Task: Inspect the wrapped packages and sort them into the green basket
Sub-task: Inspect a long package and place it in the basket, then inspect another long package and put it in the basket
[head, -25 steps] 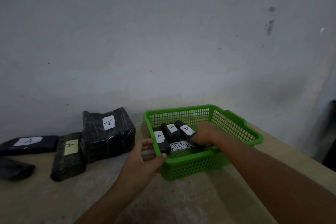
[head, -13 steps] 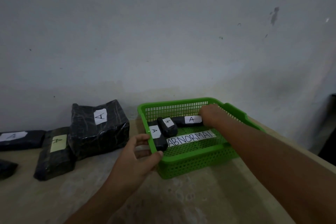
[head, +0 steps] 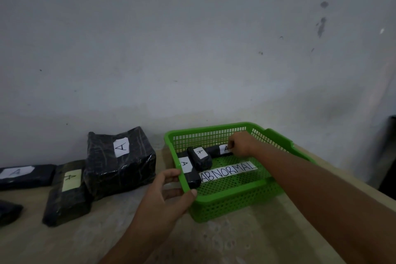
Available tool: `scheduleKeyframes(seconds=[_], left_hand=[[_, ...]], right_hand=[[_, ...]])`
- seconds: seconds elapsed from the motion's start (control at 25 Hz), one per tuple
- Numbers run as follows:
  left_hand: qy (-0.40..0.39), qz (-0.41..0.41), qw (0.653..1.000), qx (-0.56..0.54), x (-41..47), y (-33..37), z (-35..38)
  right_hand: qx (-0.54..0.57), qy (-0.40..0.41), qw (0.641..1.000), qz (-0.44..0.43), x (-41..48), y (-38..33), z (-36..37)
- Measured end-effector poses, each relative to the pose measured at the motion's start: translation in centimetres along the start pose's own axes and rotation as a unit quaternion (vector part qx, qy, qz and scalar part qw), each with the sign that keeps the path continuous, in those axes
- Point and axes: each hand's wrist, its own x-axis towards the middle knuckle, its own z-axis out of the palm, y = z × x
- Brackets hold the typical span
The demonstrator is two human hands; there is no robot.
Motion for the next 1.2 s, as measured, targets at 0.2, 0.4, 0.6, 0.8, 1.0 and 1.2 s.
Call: scheduleKeyframes(seconds=[0.2,0.4,0.6,0.8,1.0,1.2], left_hand=[[0.012,0.026,0.996,0.087,-1.4,1.1,-1.2],[0.066,0.031,0.984,0.165,-3.8,4.0,-4.8],[0.139,0.038,0.963,0.227,-8.2,5.2,-12.4],[0.228,0.008,0.918,0.324,-12.6,4.6,-21.9],[0.277,-0.012,0.895,0.349,-15.7,3.0,-28.3],[0.292,-0.016,0.897,0.331,-16.8,1.1,-30.3]], right_hand=[[0.032,0.029,0.999,-0.028,-2.5,-0.2,-3.8],[0.077,0.072,0.989,-0.1,-7.0,-4.7,-8.6],[0.13,0.084,0.968,-0.198,-12.9,-14.5,-11.1],[0.164,0.038,0.941,-0.293,-16.6,-26.5,-9.1],[0.174,-0.038,0.927,-0.331,-16.3,-37.4,-3.0],[0.168,-0.06,0.94,-0.291,-14.1,-45.0,3.8]])
